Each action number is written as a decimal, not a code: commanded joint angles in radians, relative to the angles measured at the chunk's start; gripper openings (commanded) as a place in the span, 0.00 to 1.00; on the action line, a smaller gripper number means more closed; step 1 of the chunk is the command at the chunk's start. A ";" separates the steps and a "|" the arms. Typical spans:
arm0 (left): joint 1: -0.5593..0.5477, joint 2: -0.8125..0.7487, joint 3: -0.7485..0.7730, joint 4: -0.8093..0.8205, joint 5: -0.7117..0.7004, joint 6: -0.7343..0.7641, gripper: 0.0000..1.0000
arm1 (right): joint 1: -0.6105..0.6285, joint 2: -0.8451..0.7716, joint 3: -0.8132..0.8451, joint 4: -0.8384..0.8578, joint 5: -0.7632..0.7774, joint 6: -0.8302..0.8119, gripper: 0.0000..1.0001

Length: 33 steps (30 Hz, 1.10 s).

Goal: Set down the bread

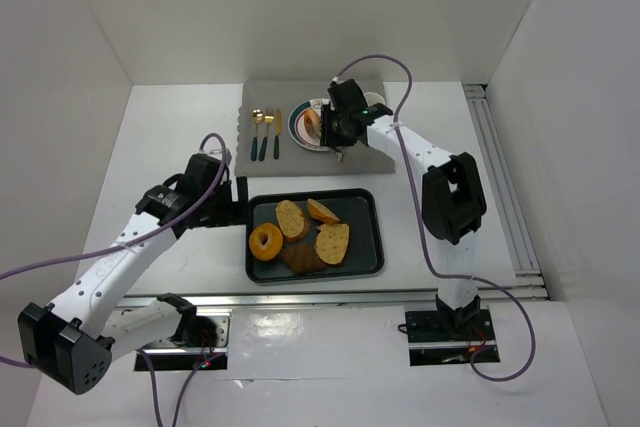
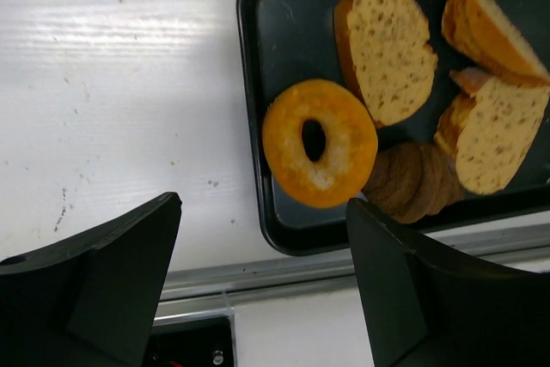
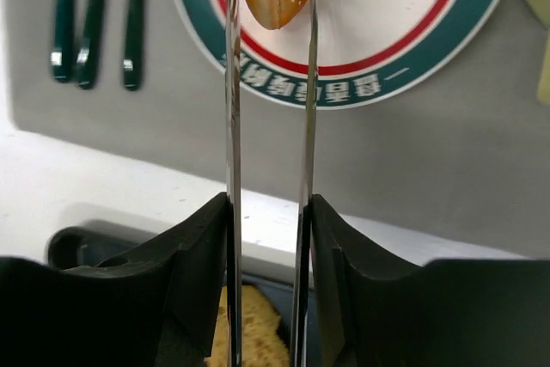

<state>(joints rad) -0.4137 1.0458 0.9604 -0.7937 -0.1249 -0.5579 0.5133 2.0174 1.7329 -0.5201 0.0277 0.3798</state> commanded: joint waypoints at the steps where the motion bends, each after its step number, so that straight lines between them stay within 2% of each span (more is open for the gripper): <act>1: -0.013 -0.024 -0.021 -0.006 0.067 -0.022 0.91 | -0.016 0.009 0.063 0.069 0.011 -0.007 0.47; 2: -0.013 -0.024 -0.022 -0.006 0.076 -0.031 0.93 | -0.016 0.009 0.063 0.069 0.011 -0.007 0.50; 4: -0.036 -0.001 -0.022 -0.006 0.076 -0.031 0.97 | -0.016 -0.020 0.050 0.069 0.020 -0.007 0.62; 6: -0.045 0.008 -0.022 0.004 0.085 -0.031 0.97 | -0.016 -0.042 0.037 0.069 0.020 -0.007 0.68; 9: -0.076 0.068 -0.009 0.004 0.085 -0.031 0.91 | -0.016 -0.109 0.028 0.060 0.031 -0.007 0.69; 15: -0.191 0.114 -0.057 0.119 0.073 -0.088 0.87 | -0.007 -0.248 -0.006 0.051 0.041 -0.041 0.70; 18: -0.259 0.203 -0.045 0.119 0.004 -0.138 0.87 | 0.002 -0.302 -0.036 0.017 0.060 -0.050 0.70; 23: -0.303 0.302 0.004 0.119 -0.079 -0.181 0.85 | 0.002 -0.442 -0.124 0.006 0.090 -0.059 0.71; 28: -0.313 0.303 0.024 0.110 -0.090 -0.191 0.85 | -0.007 -0.540 -0.191 -0.015 0.101 -0.050 0.71; 33: -0.313 0.247 0.043 0.076 -0.099 -0.200 0.87 | 0.004 -0.580 -0.246 -0.087 0.008 -0.050 0.71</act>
<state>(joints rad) -0.7216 1.3502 0.9569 -0.6952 -0.1947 -0.7334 0.5076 1.4879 1.5158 -0.5529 0.0849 0.3389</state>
